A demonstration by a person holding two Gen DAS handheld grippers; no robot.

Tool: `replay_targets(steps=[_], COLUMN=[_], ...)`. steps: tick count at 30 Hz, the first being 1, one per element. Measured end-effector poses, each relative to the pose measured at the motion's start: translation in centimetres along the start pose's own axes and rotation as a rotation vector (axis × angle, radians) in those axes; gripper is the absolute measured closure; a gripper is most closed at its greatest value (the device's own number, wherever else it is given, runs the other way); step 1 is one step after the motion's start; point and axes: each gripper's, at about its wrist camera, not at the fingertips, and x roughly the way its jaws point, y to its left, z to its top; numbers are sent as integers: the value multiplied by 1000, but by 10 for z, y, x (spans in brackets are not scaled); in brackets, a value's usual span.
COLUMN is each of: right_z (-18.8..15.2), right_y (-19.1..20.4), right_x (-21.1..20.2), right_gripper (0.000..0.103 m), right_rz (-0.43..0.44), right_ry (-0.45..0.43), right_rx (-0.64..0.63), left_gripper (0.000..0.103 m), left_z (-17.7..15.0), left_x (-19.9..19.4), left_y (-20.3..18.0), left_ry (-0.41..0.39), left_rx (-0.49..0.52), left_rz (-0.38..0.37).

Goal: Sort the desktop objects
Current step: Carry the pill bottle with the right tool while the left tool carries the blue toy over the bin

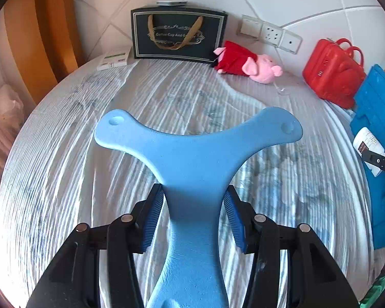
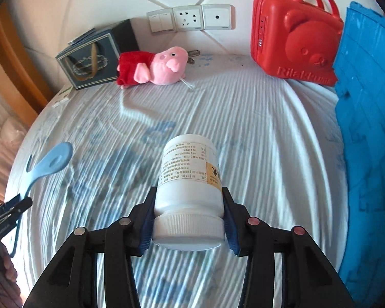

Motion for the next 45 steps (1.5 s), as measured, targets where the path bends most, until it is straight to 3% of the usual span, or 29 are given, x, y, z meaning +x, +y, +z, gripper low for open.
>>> replay_targets(steps=[11, 18, 24, 35, 42, 45], right_z=[-63, -90, -113, -148, -158, -158], right_y=[-10, -62, -129, -262, -317, -331], right_x=[-148, -256, -316, -364, -371, -370], right_gripper=[58, 58, 58, 58, 58, 58], right_rz=[-9, -68, -170, -319, -372, -387], right_ry=[-233, -459, -573, -625, -615, -606], right_rx=[6, 45, 103, 223, 267, 277], left_gripper=[55, 55, 55, 55, 55, 55], left_z=[-29, -34, -24, -12, -15, -22], left_x=[-96, -133, -167, -231, -234, -226], left_y=[-65, -129, -210, -389, -499, -531], left_ry=[-145, -224, -300, -442, -391, -372], left_rx=[108, 179, 242, 414, 519, 557], left_rz=[-60, -128, -217, -387, -451, -443])
